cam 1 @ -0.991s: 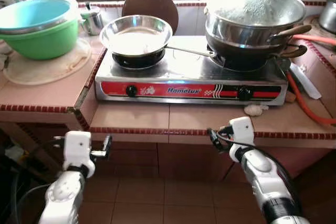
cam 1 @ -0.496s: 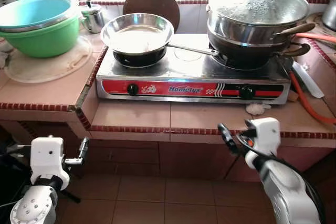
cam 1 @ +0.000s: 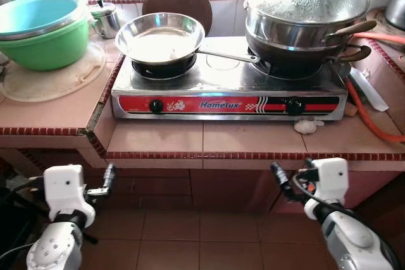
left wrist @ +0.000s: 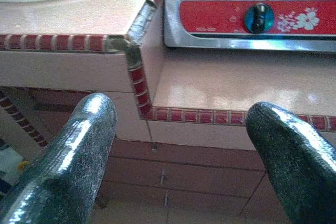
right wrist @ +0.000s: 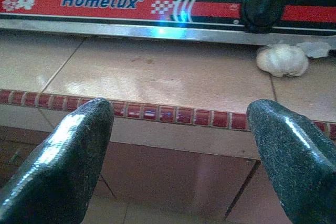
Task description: Kitchen organization
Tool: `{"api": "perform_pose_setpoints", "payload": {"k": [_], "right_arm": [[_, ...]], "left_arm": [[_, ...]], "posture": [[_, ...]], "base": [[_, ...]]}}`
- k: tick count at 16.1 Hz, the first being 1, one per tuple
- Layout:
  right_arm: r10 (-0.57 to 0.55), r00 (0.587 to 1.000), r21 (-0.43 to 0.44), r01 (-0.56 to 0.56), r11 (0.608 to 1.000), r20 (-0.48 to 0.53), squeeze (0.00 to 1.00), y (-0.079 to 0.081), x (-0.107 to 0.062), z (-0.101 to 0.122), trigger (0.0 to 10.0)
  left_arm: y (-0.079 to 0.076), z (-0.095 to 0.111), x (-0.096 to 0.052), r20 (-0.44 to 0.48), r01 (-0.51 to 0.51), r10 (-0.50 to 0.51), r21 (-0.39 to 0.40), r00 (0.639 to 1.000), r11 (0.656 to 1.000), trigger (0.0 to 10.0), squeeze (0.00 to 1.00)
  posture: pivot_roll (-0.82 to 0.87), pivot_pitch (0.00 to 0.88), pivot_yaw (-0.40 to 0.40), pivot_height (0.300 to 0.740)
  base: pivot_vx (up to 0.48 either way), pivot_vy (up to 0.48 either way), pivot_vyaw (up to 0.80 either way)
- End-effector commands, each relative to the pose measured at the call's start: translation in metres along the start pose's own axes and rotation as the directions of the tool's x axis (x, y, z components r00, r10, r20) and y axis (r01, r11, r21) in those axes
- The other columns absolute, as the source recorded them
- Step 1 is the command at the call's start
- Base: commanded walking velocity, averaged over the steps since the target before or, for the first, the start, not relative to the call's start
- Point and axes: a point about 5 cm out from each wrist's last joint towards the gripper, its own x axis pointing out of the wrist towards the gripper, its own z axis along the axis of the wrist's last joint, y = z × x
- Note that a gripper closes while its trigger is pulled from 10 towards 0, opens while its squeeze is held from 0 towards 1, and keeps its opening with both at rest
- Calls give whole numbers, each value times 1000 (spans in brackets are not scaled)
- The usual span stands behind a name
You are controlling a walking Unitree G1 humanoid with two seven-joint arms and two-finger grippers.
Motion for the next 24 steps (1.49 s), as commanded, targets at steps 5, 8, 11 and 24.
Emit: {"api": "perform_pose_setpoints", "payload": {"k": [5,8,11,24], "right_arm": [[-104,994,-4,105,995,36,0,-13,2,15,10000],[-43,997,-17,44,999,70,0,-1,25,29,10000],[-16,997,-5,17,1000,81,0,7,47,37,10000],[-42,996,15,41,999,79,0,16,61,24,10000]], "left_arm": [[-22,4,10,18,80,-80,25,997,997,10000,0],[-15,9,26,53,50,-51,25,997,998,10000,0],[-13,12,32,81,-35,33,15,996,999,10000,0],[-25,20,52,120,-5,-4,78,993,997,10000,0]], "posture": [[-174,118,27,740],[-152,77,-6,740],[-108,58,-22,740],[-116,17,55,740]], "base": [[0,0,0],[0,0,0],[0,0,0],[0,0,-283]]}}
